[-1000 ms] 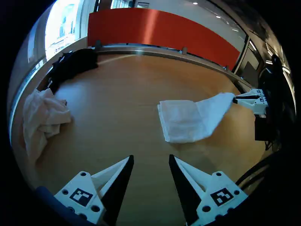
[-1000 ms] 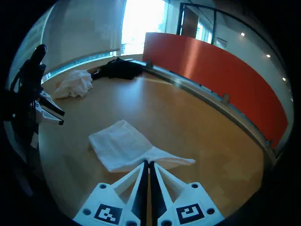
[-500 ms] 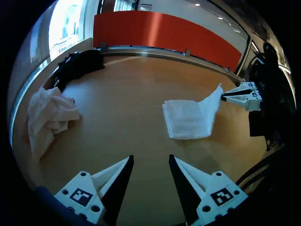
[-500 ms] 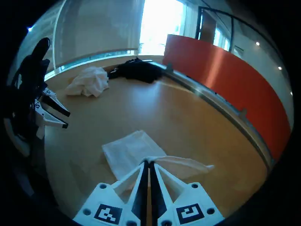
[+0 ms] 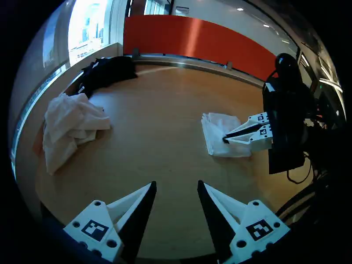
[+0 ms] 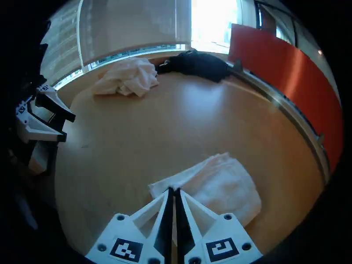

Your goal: Fold towel

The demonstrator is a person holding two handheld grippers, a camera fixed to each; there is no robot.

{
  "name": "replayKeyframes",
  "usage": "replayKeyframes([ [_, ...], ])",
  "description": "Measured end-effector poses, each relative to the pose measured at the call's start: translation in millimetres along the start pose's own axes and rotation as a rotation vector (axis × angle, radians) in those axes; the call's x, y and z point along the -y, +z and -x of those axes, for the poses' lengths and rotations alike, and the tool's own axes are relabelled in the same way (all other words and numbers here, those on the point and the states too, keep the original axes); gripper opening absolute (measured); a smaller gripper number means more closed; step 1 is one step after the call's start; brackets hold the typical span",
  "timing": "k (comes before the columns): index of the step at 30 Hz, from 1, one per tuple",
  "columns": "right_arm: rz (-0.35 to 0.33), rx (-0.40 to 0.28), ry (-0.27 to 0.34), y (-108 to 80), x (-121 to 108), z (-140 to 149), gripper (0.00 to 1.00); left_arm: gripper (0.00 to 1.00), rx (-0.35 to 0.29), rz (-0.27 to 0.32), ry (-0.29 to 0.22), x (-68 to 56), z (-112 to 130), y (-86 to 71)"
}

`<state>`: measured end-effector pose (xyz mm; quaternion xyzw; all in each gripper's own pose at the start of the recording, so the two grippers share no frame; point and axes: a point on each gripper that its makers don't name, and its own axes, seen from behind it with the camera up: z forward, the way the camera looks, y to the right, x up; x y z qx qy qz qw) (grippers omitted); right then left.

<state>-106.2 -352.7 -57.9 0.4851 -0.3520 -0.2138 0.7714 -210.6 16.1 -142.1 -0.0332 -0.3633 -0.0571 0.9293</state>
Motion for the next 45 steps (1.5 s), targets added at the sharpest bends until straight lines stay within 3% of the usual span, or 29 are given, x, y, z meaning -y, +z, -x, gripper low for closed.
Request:
replayKeyframes([
  [4,-0.003,0.014,-0.004,7.0,3,3,0.03,0.68,-0.001,0.0,-0.015,3.4,3,-1.0],
  [8,0.004,0.014,-0.004,4.4,1,2,0.1,0.68,0.002,0.0,-0.017,5.7,3,0.6],
  [14,0.033,-0.001,0.018,-8.6,-5,2,0.61,0.68,-0.002,0.002,-0.005,7.0,-1,1.6],
  [15,0.04,-0.002,0.023,-11.1,-6,4,0.63,0.68,-0.003,0.002,-0.004,7.2,-2,1.6],
  [32,0.143,0.051,0.149,-53.5,-21,75,0.64,0.68,-0.008,0.001,-0.01,6.2,-3,0.8],
  [45,0.16,0.088,0.177,-48.8,-21,101,0.63,0.68,-0.011,0.01,-0.007,-1.0,-3,-0.2],
])
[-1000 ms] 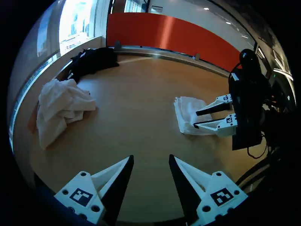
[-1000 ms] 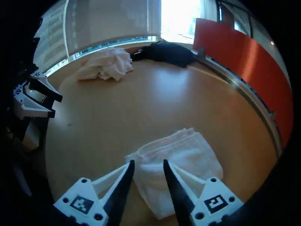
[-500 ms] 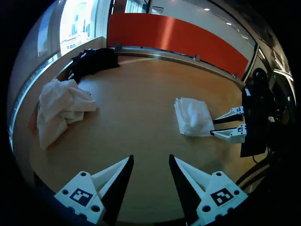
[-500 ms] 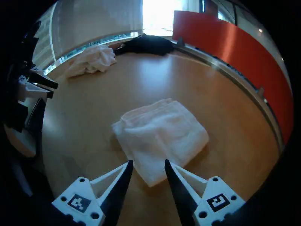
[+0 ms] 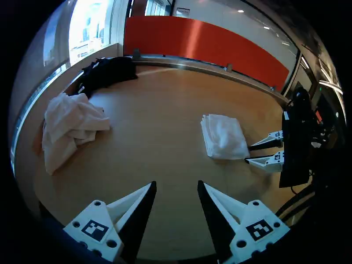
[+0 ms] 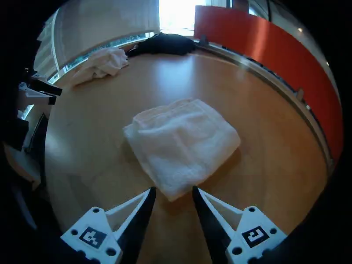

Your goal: Fold towel

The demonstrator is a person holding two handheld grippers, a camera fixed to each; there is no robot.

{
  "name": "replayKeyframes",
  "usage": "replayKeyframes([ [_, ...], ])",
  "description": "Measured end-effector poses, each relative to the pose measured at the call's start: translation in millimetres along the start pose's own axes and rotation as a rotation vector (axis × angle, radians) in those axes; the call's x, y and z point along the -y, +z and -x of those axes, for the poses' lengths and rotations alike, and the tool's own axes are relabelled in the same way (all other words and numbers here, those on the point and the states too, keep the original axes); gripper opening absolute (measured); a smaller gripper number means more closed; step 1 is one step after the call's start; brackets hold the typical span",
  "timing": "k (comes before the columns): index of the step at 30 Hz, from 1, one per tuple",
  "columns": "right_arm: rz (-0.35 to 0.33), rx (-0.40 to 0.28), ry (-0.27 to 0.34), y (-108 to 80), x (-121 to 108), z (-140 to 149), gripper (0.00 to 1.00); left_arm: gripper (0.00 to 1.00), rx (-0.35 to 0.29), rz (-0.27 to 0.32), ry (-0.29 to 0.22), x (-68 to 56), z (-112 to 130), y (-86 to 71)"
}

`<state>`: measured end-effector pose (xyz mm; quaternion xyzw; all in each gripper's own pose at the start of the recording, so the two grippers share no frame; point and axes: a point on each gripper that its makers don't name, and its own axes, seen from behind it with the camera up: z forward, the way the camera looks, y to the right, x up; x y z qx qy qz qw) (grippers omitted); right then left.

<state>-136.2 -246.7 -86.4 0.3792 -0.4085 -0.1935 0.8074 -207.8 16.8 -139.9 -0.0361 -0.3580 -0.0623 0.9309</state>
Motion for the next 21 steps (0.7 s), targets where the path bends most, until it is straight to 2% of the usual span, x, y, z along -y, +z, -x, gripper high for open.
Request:
replayKeyframes([
  [7,0.004,-0.005,0.029,5.0,-1.5,5.0,0.42,0.68,0.002,0.0,0.001,0.4,2.4,-1.4],
  [15,0.01,-0.008,0.05,5.5,-3.1,7.1,0.1,0.68,0.004,0.001,0.005,1.2,3.8,-2.4],
  [21,0.01,-0.012,0.054,0.2,-1.8,5.1,0.07,0.68,0.004,0.004,0.013,1.1,3.4,-2.0],
])
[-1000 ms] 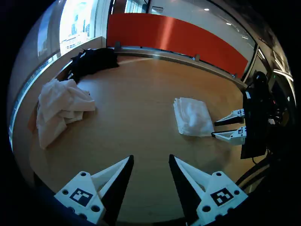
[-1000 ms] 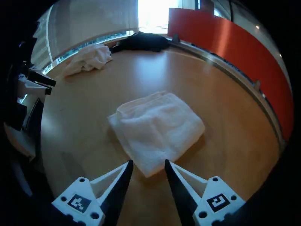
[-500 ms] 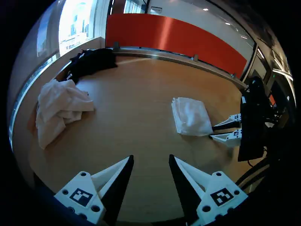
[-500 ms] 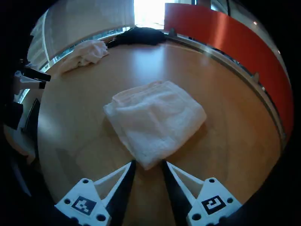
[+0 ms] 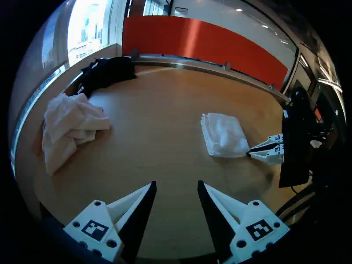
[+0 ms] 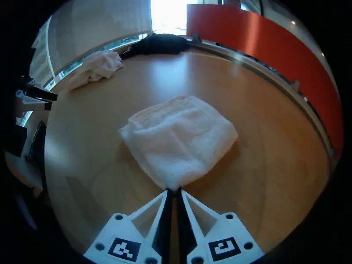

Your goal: Fold towel

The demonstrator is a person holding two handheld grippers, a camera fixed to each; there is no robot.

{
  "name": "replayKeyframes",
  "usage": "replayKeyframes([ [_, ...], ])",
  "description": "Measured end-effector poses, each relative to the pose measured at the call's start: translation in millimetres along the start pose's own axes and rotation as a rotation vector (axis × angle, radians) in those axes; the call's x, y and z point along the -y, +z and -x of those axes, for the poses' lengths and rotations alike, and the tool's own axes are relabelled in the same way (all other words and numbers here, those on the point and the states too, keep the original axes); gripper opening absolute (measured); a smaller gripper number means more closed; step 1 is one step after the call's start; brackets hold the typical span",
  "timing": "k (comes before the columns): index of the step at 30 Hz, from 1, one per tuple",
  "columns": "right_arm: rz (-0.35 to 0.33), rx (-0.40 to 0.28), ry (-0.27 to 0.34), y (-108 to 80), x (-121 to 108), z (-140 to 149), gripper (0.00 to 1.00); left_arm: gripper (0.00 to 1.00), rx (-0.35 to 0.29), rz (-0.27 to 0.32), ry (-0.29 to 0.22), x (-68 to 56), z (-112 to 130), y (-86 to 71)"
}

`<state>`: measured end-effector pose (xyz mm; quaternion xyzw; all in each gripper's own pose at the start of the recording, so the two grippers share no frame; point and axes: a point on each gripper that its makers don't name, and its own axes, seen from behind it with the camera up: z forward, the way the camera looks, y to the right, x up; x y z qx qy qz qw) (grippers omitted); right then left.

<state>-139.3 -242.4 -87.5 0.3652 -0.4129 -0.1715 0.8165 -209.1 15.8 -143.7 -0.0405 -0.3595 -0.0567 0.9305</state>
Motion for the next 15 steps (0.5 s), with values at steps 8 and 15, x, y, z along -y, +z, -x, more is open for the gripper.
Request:
replayKeyframes([
  [8,0.009,-0.048,-0.009,-14.2,-2,-23,0.06,0.68,0.002,0.008,0.008,-1.9,-2,3.6],
  [15,0.03,-0.131,-0.024,-38.4,-9,-67,0.06,0.68,-0.009,0.019,0.029,-7.4,-10,5.8],
])
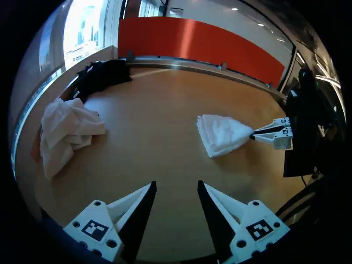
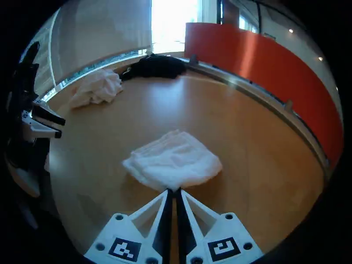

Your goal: Fold towel

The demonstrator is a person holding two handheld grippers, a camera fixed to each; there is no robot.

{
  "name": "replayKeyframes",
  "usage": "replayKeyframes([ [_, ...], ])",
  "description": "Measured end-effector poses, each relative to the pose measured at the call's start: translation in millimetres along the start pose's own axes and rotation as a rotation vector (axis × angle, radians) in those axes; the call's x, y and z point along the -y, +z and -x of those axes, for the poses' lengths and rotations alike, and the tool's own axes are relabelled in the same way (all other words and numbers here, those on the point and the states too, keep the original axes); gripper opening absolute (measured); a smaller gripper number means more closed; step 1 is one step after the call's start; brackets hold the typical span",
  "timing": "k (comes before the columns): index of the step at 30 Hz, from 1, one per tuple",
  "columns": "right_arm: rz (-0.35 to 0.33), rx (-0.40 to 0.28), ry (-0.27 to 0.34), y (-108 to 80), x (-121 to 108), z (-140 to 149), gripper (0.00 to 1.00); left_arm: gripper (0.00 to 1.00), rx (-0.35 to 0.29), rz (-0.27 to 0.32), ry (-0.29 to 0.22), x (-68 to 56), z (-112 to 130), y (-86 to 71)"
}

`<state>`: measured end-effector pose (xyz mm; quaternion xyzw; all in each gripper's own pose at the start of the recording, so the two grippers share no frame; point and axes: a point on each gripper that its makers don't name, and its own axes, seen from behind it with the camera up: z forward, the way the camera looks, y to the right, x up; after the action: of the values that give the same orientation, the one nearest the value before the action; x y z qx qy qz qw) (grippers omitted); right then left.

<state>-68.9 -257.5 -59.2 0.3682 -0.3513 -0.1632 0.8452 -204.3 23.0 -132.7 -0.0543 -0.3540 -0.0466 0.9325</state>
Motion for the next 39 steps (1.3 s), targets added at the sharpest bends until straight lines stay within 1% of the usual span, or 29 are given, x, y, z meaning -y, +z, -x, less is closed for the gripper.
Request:
replayKeyframes([
  [5,0.016,-0.074,-0.015,-19.0,-10,-40,0.05,0.68,-0.02,0.003,0.013,-4.2,-13,1.1],
  [9,0.029,-0.121,-0.023,-36.9,-20,-66,0.05,0.68,-0.037,0.011,0.02,-10.3,-24,1.6],
  [12,0.04,-0.145,-0.027,-51.7,-29,-78,0.05,0.68,-0.047,0.02,0.026,-16.4,-32,2.3],
  [17,0.068,-0.167,-0.021,-77.1,-48,-86,0.05,0.68,-0.054,0.03,0.041,-26.3,-40,5.4],
  [21,0.098,-0.172,-0.007,-97.9,-69,-80,0.05,0.68,-0.052,0.04,0.05,-35.3,-44,8.9],
  [26,0.139,-0.168,0.018,-124.3,-100,-64,0.05,0.68,-0.046,0.054,0.055,-47.4,-47,14.5],
  [33,0.204,-0.15,0.051,-162.2,-153,-33,0.05,0.68,-0.04,0.064,0.064,-63.1,-54,24.0],
  [39,0.256,-0.122,0.066,-189.5,-197,-4,0.05,0.68,-0.035,0.064,0.064,-74.8,-58,30.7],
])
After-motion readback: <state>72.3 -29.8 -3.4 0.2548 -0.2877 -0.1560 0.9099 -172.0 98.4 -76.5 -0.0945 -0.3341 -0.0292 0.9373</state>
